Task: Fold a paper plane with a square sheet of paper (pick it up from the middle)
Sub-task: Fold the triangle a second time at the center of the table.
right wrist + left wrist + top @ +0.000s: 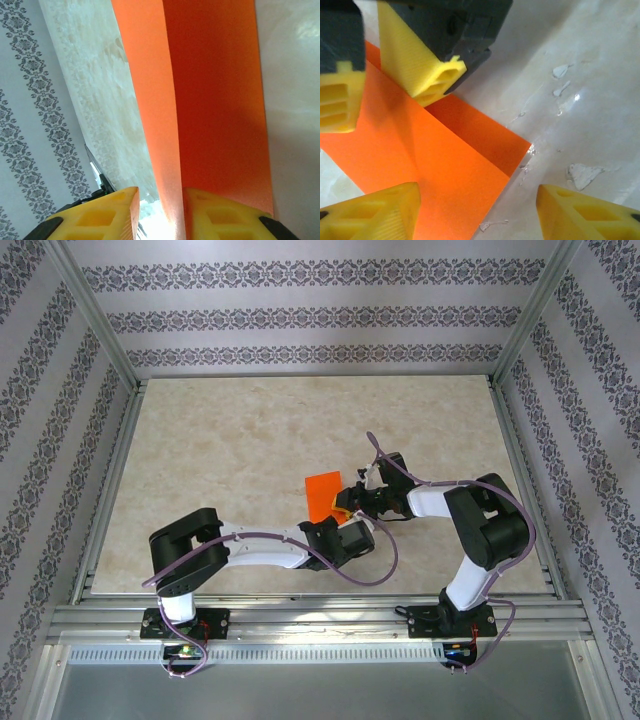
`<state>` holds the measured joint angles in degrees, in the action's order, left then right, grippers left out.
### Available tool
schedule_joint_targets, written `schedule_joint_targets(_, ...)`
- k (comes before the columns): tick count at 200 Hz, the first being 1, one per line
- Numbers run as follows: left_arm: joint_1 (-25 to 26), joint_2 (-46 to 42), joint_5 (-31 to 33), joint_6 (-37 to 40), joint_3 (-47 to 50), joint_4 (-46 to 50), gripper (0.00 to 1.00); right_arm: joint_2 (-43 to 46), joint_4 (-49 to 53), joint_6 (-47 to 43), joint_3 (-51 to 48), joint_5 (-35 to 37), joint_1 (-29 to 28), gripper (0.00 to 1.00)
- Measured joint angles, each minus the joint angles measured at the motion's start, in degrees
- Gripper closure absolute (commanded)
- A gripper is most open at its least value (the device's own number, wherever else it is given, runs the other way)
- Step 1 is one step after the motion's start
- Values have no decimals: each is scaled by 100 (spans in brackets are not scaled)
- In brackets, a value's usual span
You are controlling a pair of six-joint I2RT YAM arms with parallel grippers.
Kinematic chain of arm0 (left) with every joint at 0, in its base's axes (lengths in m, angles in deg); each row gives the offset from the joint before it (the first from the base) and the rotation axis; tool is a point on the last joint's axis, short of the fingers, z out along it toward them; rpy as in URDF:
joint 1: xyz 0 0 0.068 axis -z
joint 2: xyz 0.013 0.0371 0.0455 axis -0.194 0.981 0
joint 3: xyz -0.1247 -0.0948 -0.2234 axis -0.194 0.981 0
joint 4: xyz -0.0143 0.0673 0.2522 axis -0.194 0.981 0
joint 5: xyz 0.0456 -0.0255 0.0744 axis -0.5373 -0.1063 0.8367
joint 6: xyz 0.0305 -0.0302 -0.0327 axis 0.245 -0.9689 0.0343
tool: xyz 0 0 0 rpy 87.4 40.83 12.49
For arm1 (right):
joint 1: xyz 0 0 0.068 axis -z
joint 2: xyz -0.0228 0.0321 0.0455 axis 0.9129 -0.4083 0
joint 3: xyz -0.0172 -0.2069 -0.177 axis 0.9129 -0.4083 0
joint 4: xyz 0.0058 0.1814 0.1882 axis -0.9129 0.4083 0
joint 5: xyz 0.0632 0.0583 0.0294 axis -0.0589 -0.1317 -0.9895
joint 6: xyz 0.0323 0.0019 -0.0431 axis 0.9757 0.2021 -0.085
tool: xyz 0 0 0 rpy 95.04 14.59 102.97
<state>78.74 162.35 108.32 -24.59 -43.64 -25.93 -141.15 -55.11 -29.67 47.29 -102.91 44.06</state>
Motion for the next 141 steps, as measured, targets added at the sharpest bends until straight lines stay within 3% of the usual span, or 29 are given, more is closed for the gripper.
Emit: schedule_joint_targets(141, 0, -111, 66, 17, 103, -160, 95, 0, 2, 2, -9, 4, 0, 70)
